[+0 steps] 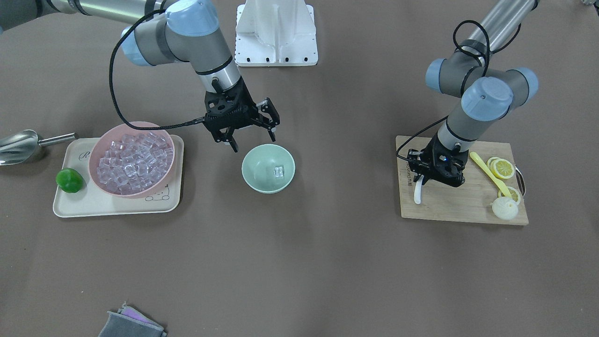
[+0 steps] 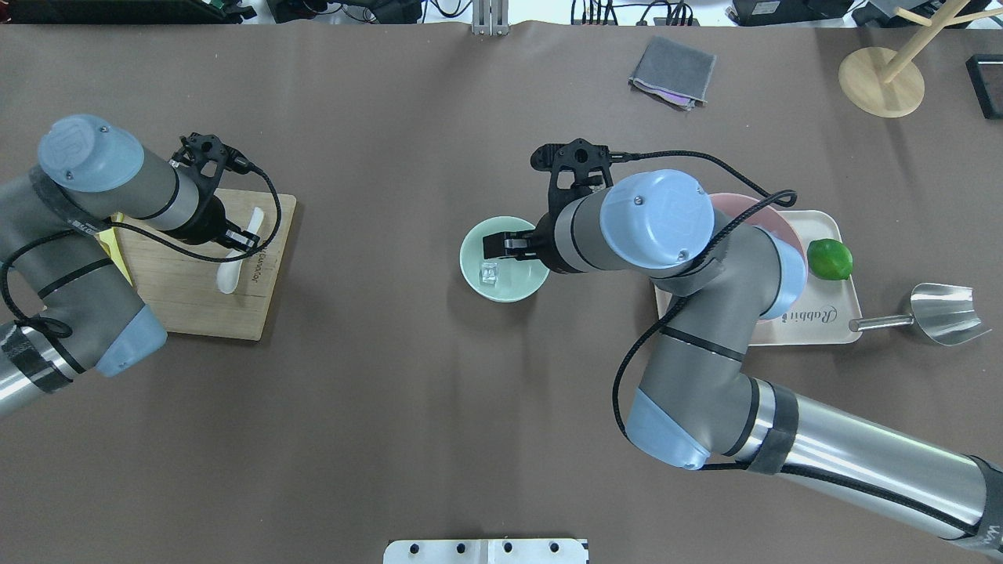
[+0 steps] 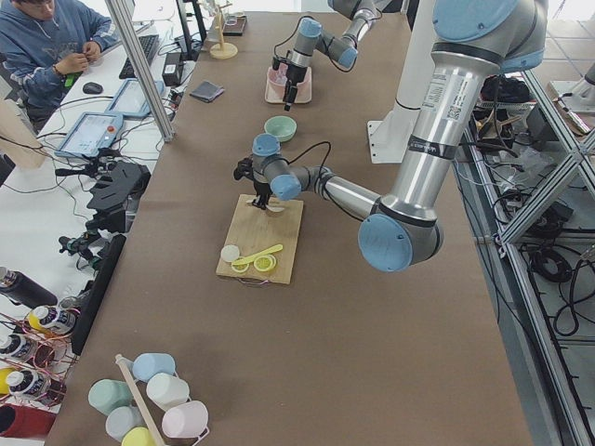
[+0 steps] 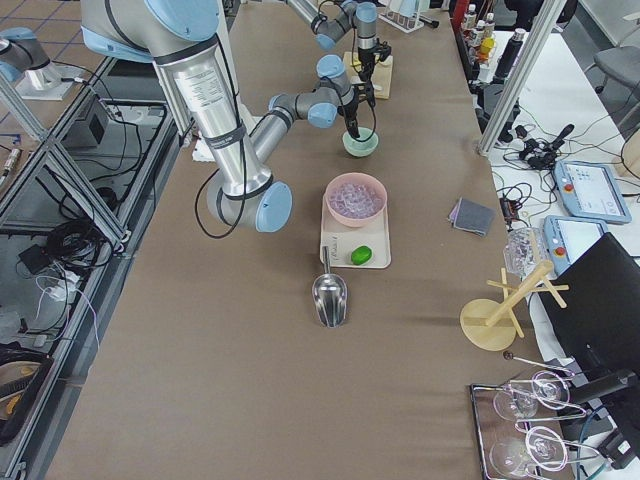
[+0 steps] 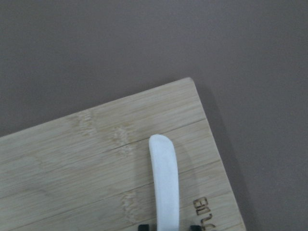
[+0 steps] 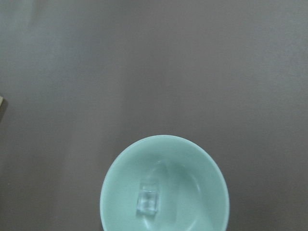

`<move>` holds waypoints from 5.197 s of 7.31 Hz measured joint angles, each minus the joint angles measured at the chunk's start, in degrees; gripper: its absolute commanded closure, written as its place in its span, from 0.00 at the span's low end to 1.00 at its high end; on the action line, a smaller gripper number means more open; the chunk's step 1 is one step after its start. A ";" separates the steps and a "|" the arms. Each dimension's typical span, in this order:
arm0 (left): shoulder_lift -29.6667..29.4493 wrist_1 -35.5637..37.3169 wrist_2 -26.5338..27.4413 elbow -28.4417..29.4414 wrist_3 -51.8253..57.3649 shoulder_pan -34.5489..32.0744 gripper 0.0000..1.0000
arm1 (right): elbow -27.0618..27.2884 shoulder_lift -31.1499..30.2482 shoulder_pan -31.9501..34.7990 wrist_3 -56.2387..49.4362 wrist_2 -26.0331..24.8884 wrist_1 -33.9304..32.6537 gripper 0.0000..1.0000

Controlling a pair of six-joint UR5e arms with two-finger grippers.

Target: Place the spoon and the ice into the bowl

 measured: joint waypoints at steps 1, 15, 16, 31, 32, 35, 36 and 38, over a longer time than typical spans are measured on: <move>-1.22 0.27 -0.29 -0.15 -0.34 -0.02 1.00 | 2.36 -2.75 1.24 -1.19 1.37 0.06 0.00; -27.23 -1.83 17.22 6.04 -29.33 13.34 0.01 | 8.86 -24.18 26.59 -28.43 22.98 0.16 0.00; -26.28 -1.85 16.91 5.80 -28.85 12.00 0.01 | 8.80 -24.34 26.97 -28.46 23.03 0.16 0.00; 13.30 28.33 -15.32 -4.01 38.92 -38.59 0.01 | -15.75 -25.81 51.92 -59.90 34.09 -5.98 0.00; 14.67 26.08 -15.47 -3.62 39.01 -38.56 0.01 | -16.33 -25.94 52.70 -60.66 34.02 -6.07 0.00; 15.38 23.49 -15.80 -1.96 38.79 -38.48 0.01 | -16.78 -25.68 54.96 -64.90 34.03 -8.25 0.00; 15.22 23.36 -15.79 -2.06 38.78 -38.48 0.01 | -16.76 -25.44 54.83 -65.22 34.05 -8.69 0.00; 15.13 23.40 -15.83 -2.47 38.71 -38.52 0.01 | -17.05 -24.95 53.90 -65.38 34.25 -8.99 0.00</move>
